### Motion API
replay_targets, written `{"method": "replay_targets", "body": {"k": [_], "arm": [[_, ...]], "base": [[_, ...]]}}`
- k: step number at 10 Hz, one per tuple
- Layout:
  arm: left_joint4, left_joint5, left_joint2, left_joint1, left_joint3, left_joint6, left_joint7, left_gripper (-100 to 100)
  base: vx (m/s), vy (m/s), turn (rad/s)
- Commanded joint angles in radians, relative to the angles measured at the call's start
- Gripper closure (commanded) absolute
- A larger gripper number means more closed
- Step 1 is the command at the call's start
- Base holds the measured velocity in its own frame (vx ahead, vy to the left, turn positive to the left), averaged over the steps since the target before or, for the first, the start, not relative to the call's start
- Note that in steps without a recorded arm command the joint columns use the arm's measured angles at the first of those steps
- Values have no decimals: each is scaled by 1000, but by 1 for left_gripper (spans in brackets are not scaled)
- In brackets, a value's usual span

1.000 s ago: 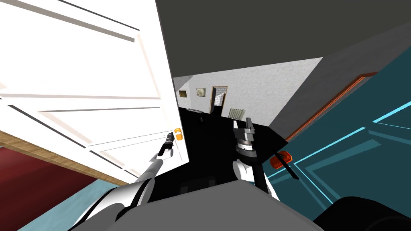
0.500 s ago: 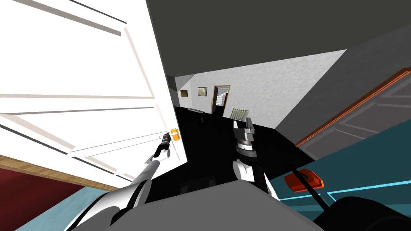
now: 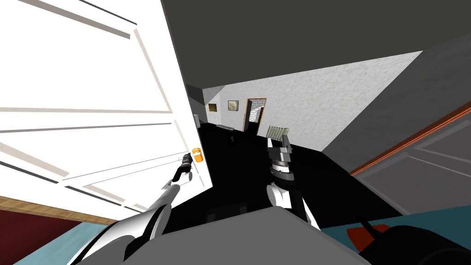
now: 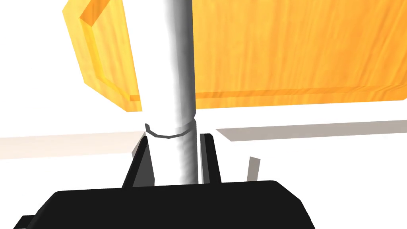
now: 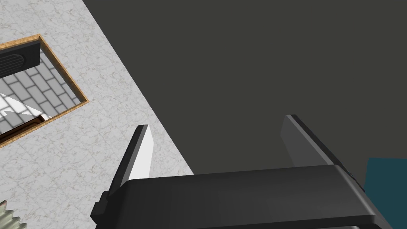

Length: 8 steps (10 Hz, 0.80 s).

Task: Push the door open

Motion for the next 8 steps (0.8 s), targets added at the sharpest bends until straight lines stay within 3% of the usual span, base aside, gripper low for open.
{"method": "replay_targets", "body": {"k": [1,5,6,8], "arm": [[-29,1,-2,10,6,13,-8,100],[-24,11,13,15,34,11,-16,100],[-36,10,5,28,32,24,-19,100],[-33,20,17,31,56,19,-28,100]], "base": [[45,-8,11],[141,-64,47],[84,-26,40],[163,-38,54]]}}
